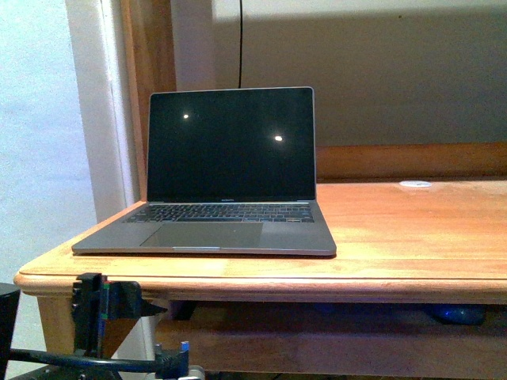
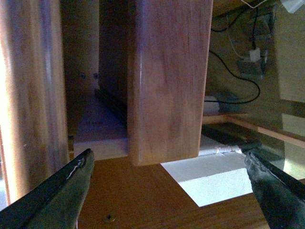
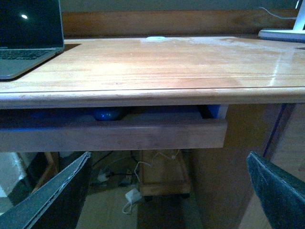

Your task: Place mouse

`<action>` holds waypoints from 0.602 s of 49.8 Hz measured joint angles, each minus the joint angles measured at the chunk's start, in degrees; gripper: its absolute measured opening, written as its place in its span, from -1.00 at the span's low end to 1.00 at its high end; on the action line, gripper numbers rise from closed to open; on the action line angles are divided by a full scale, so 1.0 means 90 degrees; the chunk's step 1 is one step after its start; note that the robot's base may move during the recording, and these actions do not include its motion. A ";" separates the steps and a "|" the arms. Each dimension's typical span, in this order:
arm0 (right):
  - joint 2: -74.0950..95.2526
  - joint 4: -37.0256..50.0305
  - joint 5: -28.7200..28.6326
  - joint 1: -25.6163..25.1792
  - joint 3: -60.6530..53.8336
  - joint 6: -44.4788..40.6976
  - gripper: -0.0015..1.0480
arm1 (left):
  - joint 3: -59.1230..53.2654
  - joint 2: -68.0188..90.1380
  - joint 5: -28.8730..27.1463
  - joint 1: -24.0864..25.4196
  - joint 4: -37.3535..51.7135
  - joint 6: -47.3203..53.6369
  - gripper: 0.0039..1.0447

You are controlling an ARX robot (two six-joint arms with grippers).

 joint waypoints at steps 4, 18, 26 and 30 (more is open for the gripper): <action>0.0000 0.0000 0.0000 0.0000 -0.0002 0.0000 0.86 | 0.0155 0.0311 0.0131 -0.0027 0.0214 0.0165 0.86; 0.0000 0.0000 0.0000 0.0000 -0.0002 0.0000 0.86 | 0.0816 0.1129 0.0413 -0.0131 0.0493 0.0238 0.86; 0.0000 0.0000 0.0000 0.0000 0.0000 0.0000 0.86 | 0.0916 0.1239 0.0423 -0.0180 0.0362 0.0197 0.86; 0.0000 0.0000 -0.0002 0.0000 0.0000 0.0000 0.86 | 0.0937 0.1224 0.0323 -0.0282 0.0112 -0.0036 0.86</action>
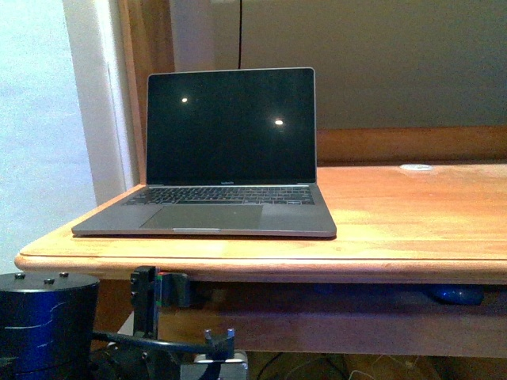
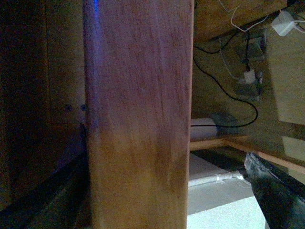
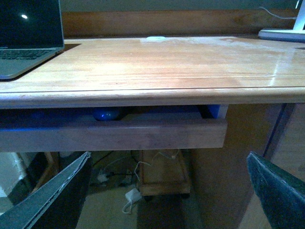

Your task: Place mouse

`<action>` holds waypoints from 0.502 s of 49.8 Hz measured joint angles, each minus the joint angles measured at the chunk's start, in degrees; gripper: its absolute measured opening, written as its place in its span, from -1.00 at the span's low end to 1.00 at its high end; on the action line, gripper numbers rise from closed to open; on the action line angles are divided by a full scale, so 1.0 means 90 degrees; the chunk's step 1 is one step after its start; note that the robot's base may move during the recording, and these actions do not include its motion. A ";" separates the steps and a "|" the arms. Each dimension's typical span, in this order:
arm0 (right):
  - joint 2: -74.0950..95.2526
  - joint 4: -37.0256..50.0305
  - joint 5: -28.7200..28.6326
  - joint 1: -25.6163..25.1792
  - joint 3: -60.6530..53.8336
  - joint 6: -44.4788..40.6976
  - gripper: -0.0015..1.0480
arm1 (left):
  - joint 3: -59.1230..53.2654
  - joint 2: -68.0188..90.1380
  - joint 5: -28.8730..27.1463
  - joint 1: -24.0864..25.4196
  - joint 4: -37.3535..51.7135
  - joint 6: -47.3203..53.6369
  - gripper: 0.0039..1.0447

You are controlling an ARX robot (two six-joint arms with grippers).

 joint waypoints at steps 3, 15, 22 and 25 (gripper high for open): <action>0.0000 0.0000 0.0002 0.0000 0.0000 0.0000 0.86 | 0.0010 -0.0175 -0.0141 -0.0126 -0.0396 -0.0306 0.86; 0.0000 0.0000 0.0002 0.0000 0.0000 0.0000 0.86 | -0.0109 -0.0988 -0.0527 -0.0772 -0.1736 -0.2169 0.86; 0.0000 0.0000 0.0002 0.0000 -0.0002 0.0000 0.86 | -0.0425 -0.1690 -0.0444 -0.1535 -0.2441 -0.3866 0.86; 0.0000 0.0000 0.0000 0.0000 0.0000 0.0000 0.86 | -0.0542 -0.1894 -0.0442 -0.1749 -0.2601 -0.4333 0.86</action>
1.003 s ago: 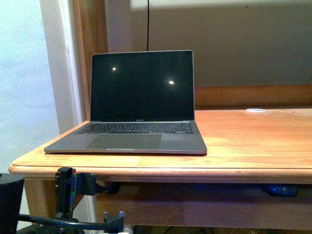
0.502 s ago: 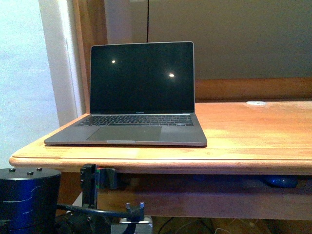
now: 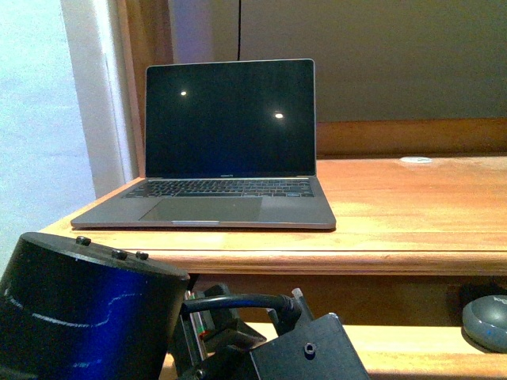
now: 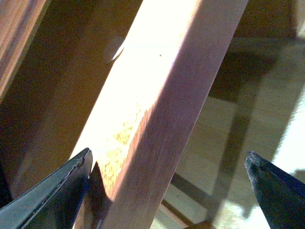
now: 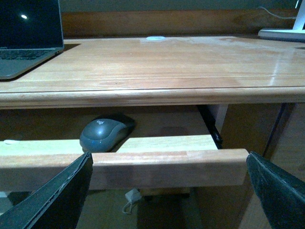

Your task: Place mouse

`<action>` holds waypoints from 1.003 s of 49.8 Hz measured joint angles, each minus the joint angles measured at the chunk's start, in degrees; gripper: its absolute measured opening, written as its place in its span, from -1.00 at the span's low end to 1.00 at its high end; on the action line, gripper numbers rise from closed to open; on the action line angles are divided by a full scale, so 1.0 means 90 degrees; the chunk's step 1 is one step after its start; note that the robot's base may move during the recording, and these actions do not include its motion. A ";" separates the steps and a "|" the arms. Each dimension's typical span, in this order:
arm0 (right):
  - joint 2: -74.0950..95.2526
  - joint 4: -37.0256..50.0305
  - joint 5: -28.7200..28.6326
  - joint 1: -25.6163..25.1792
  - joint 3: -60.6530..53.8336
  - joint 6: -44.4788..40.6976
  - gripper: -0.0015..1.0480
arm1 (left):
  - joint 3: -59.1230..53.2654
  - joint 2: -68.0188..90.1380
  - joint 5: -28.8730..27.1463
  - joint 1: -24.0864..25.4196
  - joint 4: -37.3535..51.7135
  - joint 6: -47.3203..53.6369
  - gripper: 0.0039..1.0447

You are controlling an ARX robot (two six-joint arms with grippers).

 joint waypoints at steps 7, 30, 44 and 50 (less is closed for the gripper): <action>0.0000 0.0000 0.0000 0.0000 0.0000 0.0000 0.86 | -0.0165 -0.0328 0.0000 -0.0311 -0.0262 -0.0945 0.86; 0.0000 0.0000 0.0002 0.0000 -0.0002 0.0000 0.86 | -0.0306 -0.1214 0.0515 -0.0444 -0.0160 -0.4869 0.86; 0.0000 0.0000 0.0000 0.0000 -0.0002 0.0000 0.86 | -0.0556 -0.2144 -0.0726 0.0044 -0.0182 -0.5977 0.86; 0.0000 0.0000 0.0002 0.0000 -0.0002 0.0000 0.86 | -0.0889 -0.2875 -0.1666 0.0192 -0.0478 -0.6062 0.86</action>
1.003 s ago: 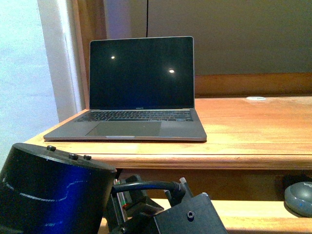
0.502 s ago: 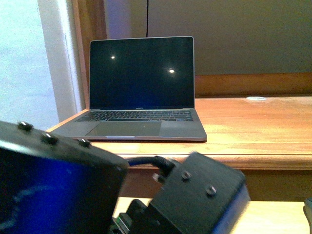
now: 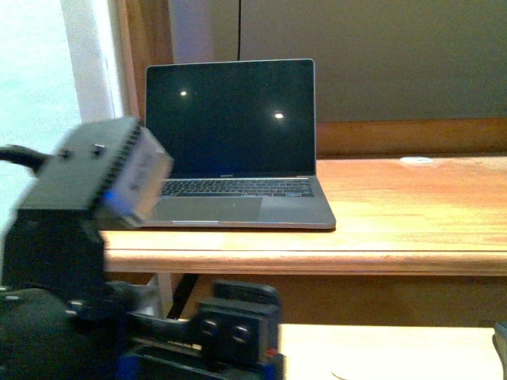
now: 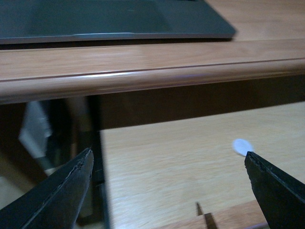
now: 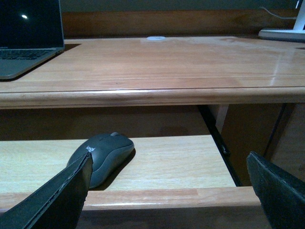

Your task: Place mouse

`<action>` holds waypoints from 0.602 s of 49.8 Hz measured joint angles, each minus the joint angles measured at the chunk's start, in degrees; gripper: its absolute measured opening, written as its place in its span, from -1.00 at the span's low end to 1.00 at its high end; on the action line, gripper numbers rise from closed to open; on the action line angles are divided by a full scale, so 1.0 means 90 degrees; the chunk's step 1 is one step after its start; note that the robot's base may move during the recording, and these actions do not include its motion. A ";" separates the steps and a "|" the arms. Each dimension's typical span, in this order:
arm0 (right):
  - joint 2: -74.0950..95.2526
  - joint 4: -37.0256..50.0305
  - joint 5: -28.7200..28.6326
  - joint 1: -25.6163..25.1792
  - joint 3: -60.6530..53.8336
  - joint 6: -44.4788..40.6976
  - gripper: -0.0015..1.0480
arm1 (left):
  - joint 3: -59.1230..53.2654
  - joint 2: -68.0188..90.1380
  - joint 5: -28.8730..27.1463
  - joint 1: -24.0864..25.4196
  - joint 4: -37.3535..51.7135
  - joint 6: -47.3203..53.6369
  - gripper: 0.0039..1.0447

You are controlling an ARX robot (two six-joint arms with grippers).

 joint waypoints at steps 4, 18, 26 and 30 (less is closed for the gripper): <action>0.0000 0.0000 -0.0002 0.0000 0.0000 0.0000 0.86 | -0.0311 -0.0697 -0.0627 0.0051 -0.0338 -0.0063 0.86; 0.0000 0.0000 -0.0002 0.0000 0.0002 0.0000 0.86 | -0.1498 -0.3827 -0.2217 -0.0391 -0.2807 -0.0658 0.86; 0.0000 0.0000 -0.0002 0.0000 0.0000 0.0000 0.86 | -0.1872 -0.5275 -0.2844 -0.0750 -0.4177 -0.1319 0.86; 0.0000 0.0000 -0.0005 0.0000 0.0002 0.0000 0.86 | -0.1965 -0.5311 -0.2839 -0.0753 -0.4187 -0.1540 0.86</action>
